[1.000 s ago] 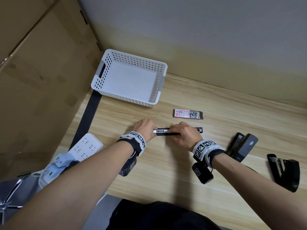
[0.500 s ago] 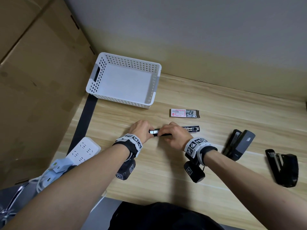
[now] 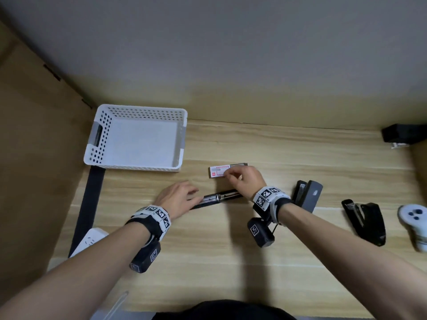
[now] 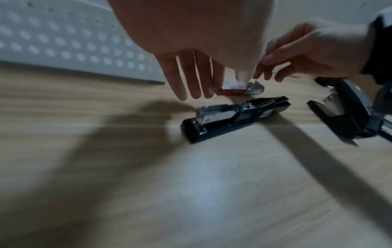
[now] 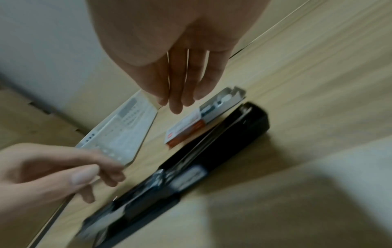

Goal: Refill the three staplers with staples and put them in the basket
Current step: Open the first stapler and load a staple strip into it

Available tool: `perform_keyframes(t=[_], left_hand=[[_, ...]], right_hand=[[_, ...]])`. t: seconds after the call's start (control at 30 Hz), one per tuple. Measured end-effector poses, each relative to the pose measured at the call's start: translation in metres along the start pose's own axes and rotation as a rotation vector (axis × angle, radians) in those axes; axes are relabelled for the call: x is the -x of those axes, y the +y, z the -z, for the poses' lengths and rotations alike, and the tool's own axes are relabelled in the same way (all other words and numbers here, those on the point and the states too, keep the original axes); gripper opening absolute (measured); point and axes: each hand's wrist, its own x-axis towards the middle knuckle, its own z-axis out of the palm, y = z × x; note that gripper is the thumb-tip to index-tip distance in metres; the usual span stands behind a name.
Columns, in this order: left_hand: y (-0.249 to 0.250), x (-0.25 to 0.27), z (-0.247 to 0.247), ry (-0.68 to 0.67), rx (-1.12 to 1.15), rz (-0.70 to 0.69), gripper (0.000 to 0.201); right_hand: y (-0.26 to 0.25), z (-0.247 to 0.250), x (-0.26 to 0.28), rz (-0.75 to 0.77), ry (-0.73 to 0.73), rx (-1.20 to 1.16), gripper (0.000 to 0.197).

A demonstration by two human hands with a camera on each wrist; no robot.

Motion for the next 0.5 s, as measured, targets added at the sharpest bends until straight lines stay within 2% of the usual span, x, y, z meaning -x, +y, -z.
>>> perform_keyframes(t=[0.1,0.17,0.33,0.43,0.5], left_hand=[[0.013,-0.020,0.009,0.045,0.035,-0.119,0.031],[0.023,-0.042,0.010,0.061,0.040,-0.154,0.025],[0.045,-0.087,0.003,0.024,-0.020,-0.162,0.036],[0.049,-0.099,-0.003,-0.002,-0.076,-0.142,0.043],[0.047,-0.105,-0.007,-0.001,-0.090,-0.135,0.040]], right_hand=[[0.015,0.024,-0.011,-0.064,0.084,0.038,0.015],[0.024,0.032,-0.019,-0.108,0.082,0.083,0.014],[0.038,0.030,-0.030,-0.074,-0.023,0.240,0.016],[0.043,0.028,-0.033,-0.048,-0.015,0.243,0.014],[0.046,0.029,-0.036,-0.012,-0.016,0.252,0.013]])
